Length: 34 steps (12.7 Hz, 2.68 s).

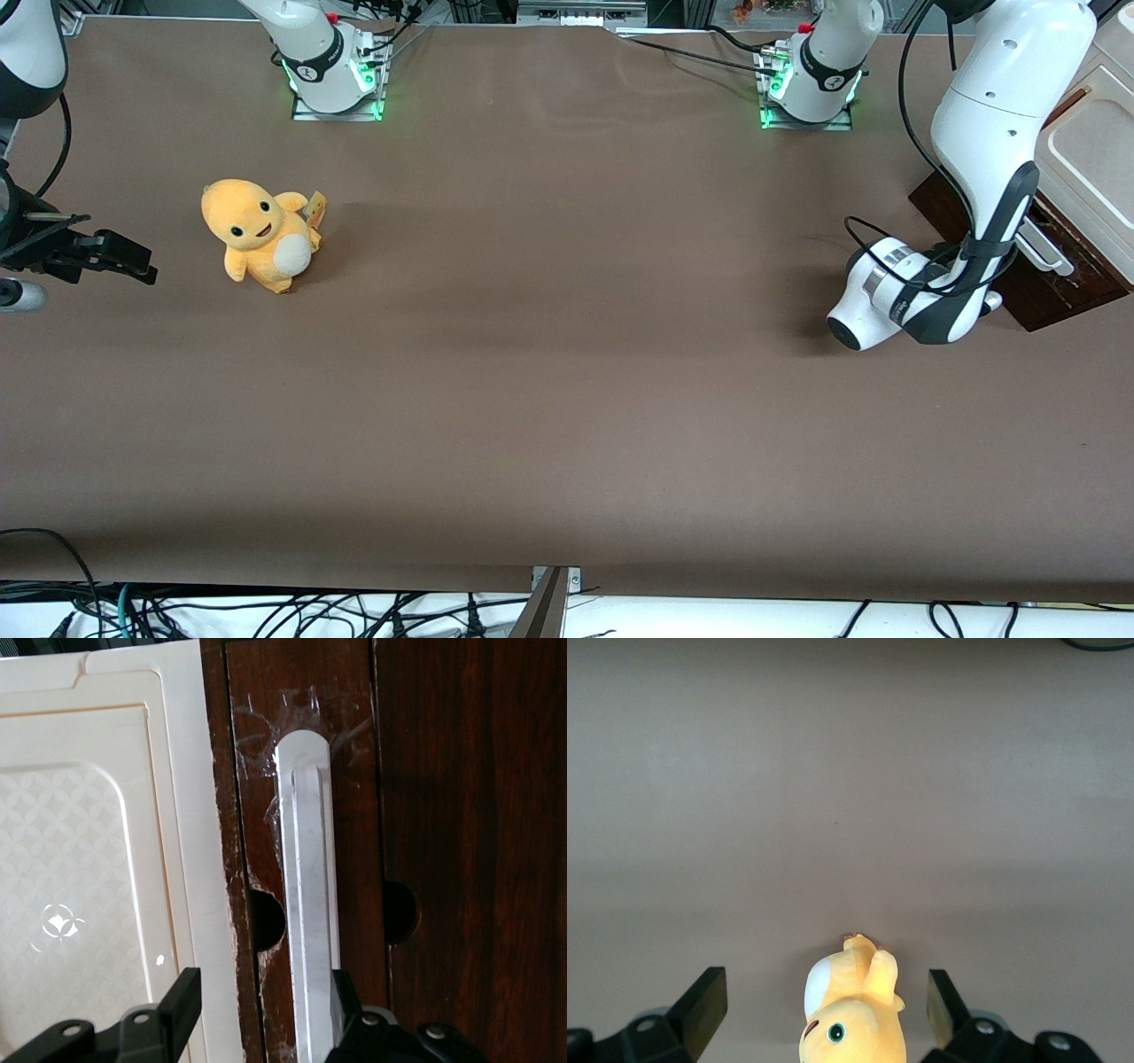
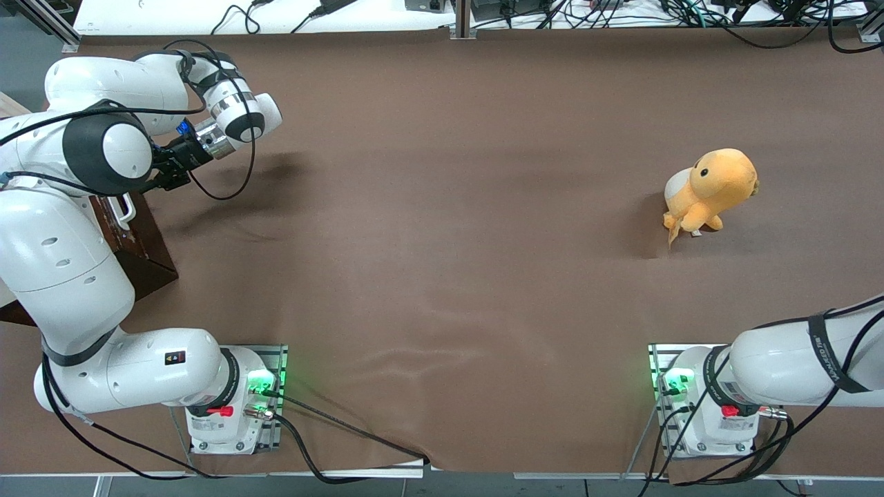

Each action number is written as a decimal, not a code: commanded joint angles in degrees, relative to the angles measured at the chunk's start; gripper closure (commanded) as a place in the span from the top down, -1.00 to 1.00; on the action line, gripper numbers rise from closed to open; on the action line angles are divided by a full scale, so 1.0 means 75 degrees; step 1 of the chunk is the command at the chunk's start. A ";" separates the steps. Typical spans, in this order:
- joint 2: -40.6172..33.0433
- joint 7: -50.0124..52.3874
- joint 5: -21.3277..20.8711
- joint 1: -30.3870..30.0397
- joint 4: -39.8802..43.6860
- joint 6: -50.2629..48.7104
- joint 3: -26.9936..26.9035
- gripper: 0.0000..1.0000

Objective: Open lower drawer with left arm only
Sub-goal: 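Close the left gripper around the white bar handle, then pull the handle outward from the cabinet with the left gripper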

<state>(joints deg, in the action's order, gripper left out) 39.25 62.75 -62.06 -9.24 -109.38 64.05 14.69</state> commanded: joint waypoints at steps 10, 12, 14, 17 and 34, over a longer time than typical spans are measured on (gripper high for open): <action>0.0123 0.0388 -0.0596 -0.0503 -0.0451 0.0542 0.0081 -0.50; 0.0111 0.0388 -0.0584 -0.0491 -0.0439 0.0542 0.0081 -0.67; 0.0111 0.0388 -0.0584 -0.0479 -0.0427 0.0531 0.0092 -0.81; 0.0076 0.0376 -0.0573 -0.0432 -0.0416 0.0484 0.0104 -0.85; 0.0111 0.0258 -0.0139 0.0517 0.0311 0.0085 0.0174 -0.92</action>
<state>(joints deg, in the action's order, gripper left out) 40.36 66.18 -63.85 -6.56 -108.63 66.83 16.14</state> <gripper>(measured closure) 0.815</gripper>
